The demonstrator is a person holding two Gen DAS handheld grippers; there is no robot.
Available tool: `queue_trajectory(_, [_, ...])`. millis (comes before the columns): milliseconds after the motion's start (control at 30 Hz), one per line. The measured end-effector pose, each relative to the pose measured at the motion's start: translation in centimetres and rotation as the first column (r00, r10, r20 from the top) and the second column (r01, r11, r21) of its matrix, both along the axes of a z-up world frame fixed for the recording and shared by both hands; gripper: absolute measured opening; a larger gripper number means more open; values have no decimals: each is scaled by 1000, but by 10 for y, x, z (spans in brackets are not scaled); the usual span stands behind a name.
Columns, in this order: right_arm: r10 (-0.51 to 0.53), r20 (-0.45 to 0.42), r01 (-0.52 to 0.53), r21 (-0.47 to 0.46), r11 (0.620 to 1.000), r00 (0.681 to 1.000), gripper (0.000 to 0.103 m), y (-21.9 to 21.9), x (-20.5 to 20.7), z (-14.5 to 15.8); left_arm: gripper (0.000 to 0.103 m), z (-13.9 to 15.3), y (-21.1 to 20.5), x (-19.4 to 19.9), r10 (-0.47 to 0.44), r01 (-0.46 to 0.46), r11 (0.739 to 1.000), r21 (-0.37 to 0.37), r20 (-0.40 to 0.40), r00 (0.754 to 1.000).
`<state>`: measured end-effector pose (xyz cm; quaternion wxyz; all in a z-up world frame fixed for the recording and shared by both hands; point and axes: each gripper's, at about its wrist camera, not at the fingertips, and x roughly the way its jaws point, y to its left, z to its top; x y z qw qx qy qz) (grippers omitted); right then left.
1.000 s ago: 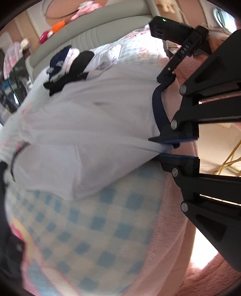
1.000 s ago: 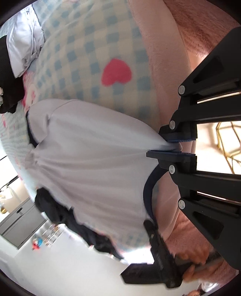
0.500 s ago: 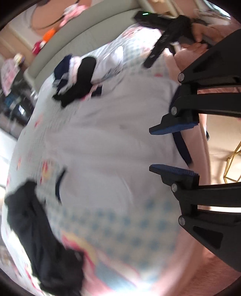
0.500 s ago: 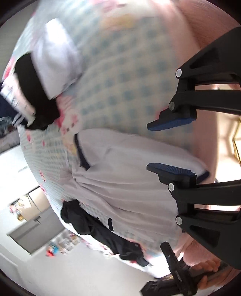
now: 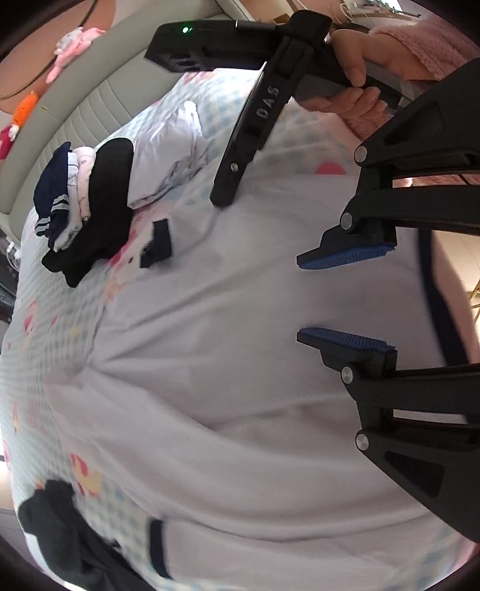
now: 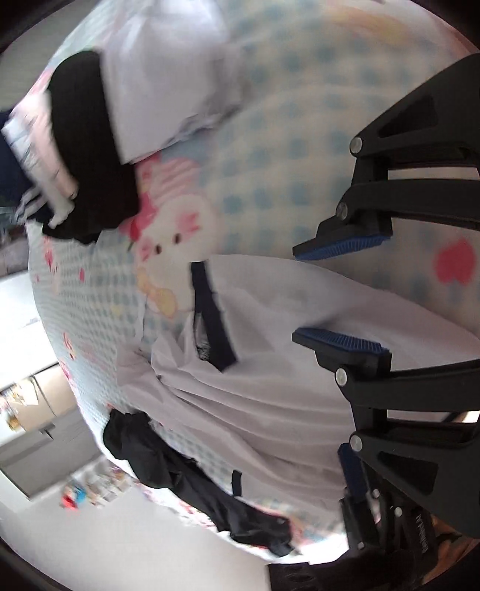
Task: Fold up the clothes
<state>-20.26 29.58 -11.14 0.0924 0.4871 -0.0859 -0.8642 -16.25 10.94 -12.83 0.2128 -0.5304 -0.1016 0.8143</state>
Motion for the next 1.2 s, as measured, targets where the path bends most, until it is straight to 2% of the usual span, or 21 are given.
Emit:
queue_trajectory(133, [34,69,-32,-30,999,997,44,9,-24,-24,35,-3,12,-13,3,-3,1000,-4,2,1000])
queue_trajectory(200, [25,64,-19,-105,994,998,15,19,-22,-34,35,-6,18,-18,5,-4,1000,-10,7,1000])
queue_trajectory(300, [-7,67,18,-166,986,998,4,33,-15,-38,35,-11,27,-26,6,-6,1000,-18,14,1000])
queue_trajectory(433, [-87,-5,86,-135,987,996,2,55,-4,-26,35,-18,38,-36,9,-8,1000,-30,23,1000])
queue_trajectory(500, [-148,-30,145,-82,986,988,2,68,-1,-20,35,-21,44,-41,10,-9,999,-35,27,1000])
queue_trajectory(633, [-143,20,144,-186,972,989,6,90,3,-24,35,-20,47,-43,20,-19,1000,-24,19,1000])
queue_trajectory(700, [-104,31,109,-291,950,994,9,88,4,-25,35,-12,46,-40,14,-14,1000,-20,-12,1000])
queue_trajectory(733, [-86,35,92,-336,937,996,17,86,4,-25,35,-6,48,-38,13,-14,1000,-24,-40,999])
queue_trajectory(767, [-75,36,83,-343,936,997,31,82,3,-26,35,-1,50,-37,4,-5,1000,-18,-61,998])
queue_trajectory(800, [-73,37,81,-331,940,997,39,76,1,-27,35,3,53,-37,-8,8,1000,-7,-79,997])
queue_trajectory(933, [-70,45,80,-275,958,997,37,61,-6,-35,35,8,69,-39,-64,67,998,21,-106,992])
queue_trajectory(1000, [-92,29,96,-248,964,995,24,60,-9,-37,35,6,80,-40,-86,88,996,14,-99,991])
queue_trajectory(1067, [-155,16,155,-201,967,988,18,68,-7,-33,35,4,90,-41,-107,108,994,8,-91,990])
queue_trajectory(1200, [-257,6,255,-165,953,966,18,94,7,-21,36,0,111,-44,-150,150,989,-5,-76,986])
